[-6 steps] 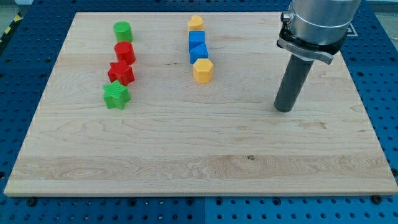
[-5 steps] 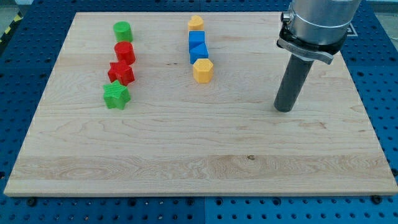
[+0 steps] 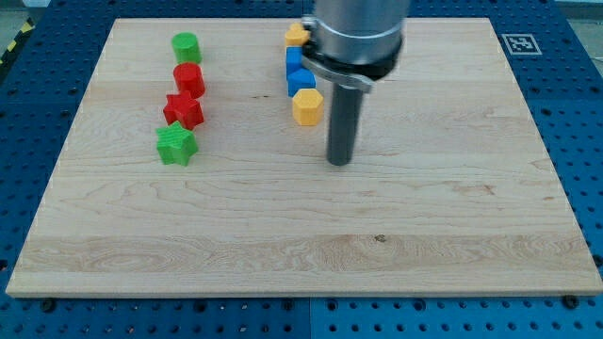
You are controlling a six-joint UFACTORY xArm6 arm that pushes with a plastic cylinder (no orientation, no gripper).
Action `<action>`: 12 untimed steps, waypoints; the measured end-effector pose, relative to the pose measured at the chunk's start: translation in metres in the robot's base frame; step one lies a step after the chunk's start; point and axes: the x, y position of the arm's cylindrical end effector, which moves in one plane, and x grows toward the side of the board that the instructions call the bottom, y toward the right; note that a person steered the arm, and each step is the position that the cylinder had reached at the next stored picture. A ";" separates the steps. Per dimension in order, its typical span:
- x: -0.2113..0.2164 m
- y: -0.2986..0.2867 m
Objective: Move the green star close to the red blocks
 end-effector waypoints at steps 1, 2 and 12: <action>-0.002 -0.003; -0.009 -0.014; 0.030 -0.210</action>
